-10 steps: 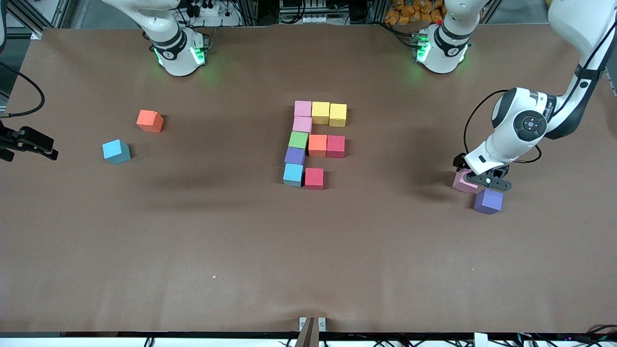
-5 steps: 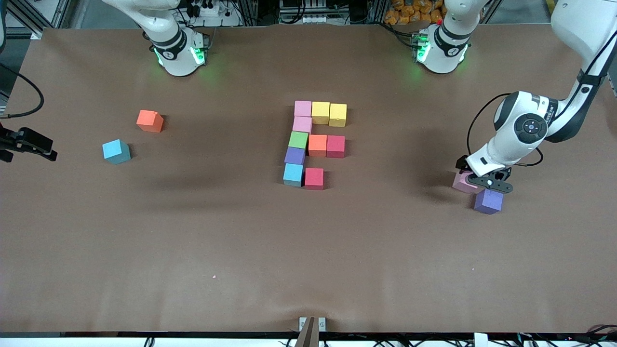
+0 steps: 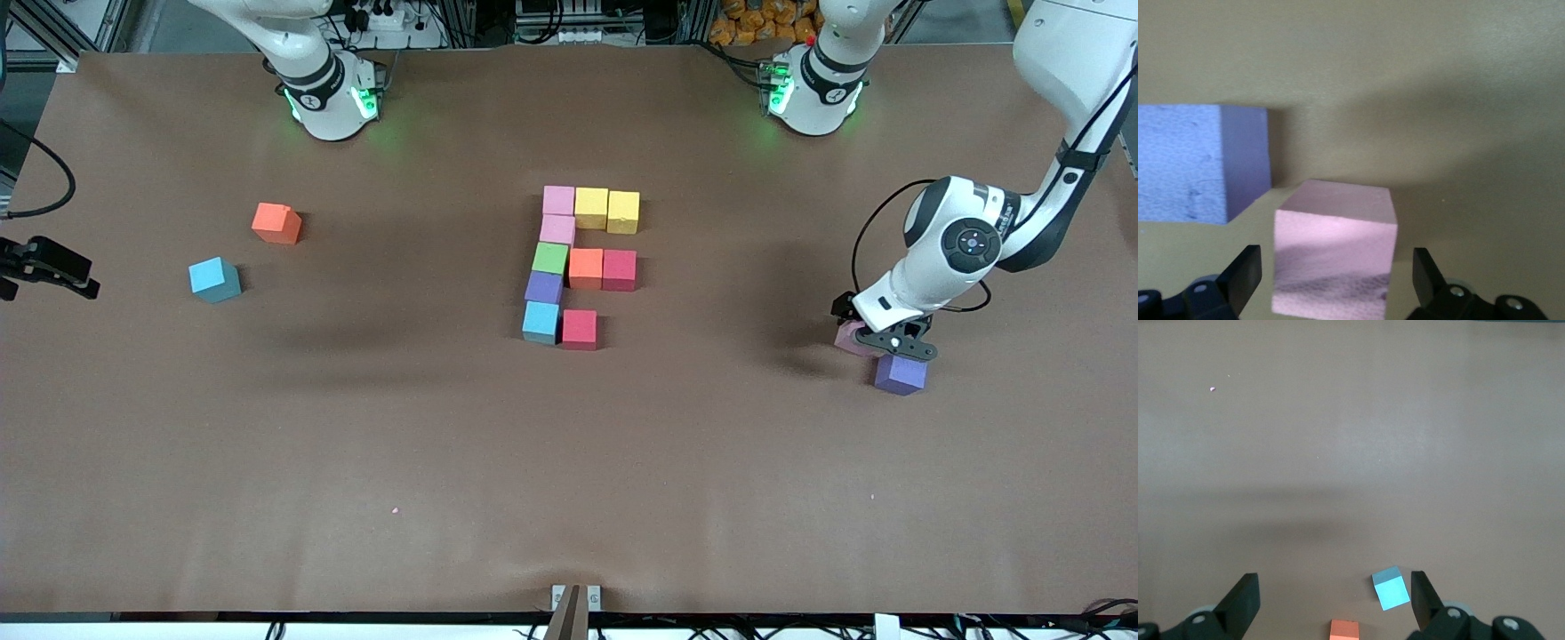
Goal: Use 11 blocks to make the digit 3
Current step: 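Lower the left gripper and grasp the light pink cube, then carry the light pink cube to the figure beside the pink-red cube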
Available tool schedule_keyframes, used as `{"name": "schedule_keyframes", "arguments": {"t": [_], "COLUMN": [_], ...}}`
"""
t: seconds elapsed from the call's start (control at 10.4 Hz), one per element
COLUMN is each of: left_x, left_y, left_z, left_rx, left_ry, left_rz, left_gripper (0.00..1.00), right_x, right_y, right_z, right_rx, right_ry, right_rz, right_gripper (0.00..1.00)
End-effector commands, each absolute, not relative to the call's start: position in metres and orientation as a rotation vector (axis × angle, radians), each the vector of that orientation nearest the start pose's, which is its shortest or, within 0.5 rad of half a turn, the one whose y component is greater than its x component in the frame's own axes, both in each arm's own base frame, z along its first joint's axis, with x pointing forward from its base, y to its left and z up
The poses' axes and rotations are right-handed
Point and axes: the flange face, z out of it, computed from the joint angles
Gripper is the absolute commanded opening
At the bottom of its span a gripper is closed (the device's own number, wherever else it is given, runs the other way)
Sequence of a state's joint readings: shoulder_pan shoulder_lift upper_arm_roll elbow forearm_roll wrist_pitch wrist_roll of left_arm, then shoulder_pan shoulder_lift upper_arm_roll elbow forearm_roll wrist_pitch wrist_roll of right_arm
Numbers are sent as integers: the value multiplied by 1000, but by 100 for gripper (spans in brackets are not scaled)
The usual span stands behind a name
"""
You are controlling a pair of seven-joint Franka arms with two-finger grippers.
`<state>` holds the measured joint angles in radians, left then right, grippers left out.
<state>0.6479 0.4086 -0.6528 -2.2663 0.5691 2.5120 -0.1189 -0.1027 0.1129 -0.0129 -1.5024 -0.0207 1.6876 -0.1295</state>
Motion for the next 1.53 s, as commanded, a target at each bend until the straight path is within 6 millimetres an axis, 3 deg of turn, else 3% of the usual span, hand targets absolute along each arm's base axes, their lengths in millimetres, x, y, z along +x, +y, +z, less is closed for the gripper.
{"name": "schedule_keyframes", "arguments": {"t": [0.0, 0.1, 0.19, 0.38, 0.58, 0.86, 0.96, 1.15, 1.44], "left_x": [534, 535, 535, 536, 542, 552, 554, 557, 554], "left_y": [-14, -14, -12, -12, -13, -73, -91, -109, -177], "left_z": [204, 203, 201, 200, 206, 218, 222, 228, 237], "left_rx": [-3016, -3018, -3020, -3026, -3049, -3096, -3142, -3210, -3192], "left_ry": [482, 484, 480, 469, 301, -26, -153, -404, -792], "left_rz": [23, 23, 27, 29, 2, -43, -19, 43, 103], "left_gripper": [99, 92, 74, 28, 24, 24, 24, 23, 23], "right_x": [597, 597, 597, 598, 598, 603, 603, 606, 603], "right_y": [-88, -85, -83, -81, -82, -66, -69, -64, -59], "right_z": [612, 613, 612, 612, 613, 603, 603, 599, 605], "right_rx": [-3168, -3167, -3165, -3167, -3165, -3165, -3164, -3168, -3179], "right_ry": [13, 8, 6, -2, 8, -43, -36, -54, -72], "right_rz": [-141, -141, -141, -141, -144, -113, -117, -107, -103], "right_gripper": [100, 100, 100, 100, 100, 100, 100, 100, 100]}}
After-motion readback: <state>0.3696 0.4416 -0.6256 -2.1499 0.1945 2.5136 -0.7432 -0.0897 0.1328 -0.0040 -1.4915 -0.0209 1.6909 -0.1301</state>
